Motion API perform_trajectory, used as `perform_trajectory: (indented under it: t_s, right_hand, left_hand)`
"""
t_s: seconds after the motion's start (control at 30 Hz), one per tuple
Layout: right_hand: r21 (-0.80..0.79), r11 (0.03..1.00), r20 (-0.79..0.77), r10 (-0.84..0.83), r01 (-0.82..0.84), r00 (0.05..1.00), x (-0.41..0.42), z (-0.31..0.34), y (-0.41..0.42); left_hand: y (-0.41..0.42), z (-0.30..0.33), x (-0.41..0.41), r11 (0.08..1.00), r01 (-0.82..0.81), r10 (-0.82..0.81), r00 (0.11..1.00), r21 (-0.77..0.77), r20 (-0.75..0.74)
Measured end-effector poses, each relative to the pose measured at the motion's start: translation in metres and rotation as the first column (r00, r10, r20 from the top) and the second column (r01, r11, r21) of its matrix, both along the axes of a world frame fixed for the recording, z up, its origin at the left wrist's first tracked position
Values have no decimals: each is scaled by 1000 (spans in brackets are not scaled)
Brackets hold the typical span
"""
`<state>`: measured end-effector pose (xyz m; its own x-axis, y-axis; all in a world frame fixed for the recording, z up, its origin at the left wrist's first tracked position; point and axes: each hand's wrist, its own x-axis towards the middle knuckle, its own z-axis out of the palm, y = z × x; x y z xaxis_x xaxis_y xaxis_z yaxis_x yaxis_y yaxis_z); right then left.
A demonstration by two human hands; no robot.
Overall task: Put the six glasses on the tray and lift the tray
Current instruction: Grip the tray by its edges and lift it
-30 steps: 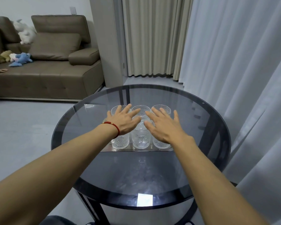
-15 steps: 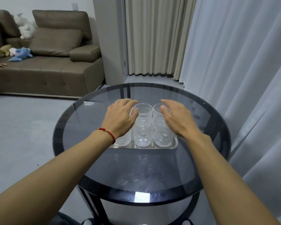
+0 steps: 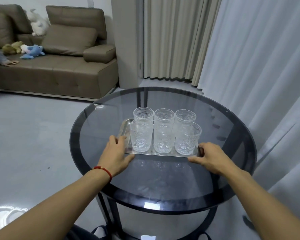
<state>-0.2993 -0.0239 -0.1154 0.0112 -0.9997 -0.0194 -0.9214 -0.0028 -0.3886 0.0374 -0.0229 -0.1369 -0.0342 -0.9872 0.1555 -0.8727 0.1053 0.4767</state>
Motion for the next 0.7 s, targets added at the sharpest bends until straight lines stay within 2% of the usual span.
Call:
perform_trajectory:
  t_s: [0.27,0.6,0.7]
  right_hand:
    - [-110,993,12,-44,46,999,24,-13,-41]
    - [-137,974,160,-160,182,974,66,-26,-166]
    - [-145,968,122,-189,206,974,73,-28,-200]
  left_hand:
    - [-56,2,22,995,-87,84,995,-53,-59]
    - [-182,6,46,981,-187,182,979,-44,-93]
    - [-216,4,53,980,-195,190,977,-38,-100]
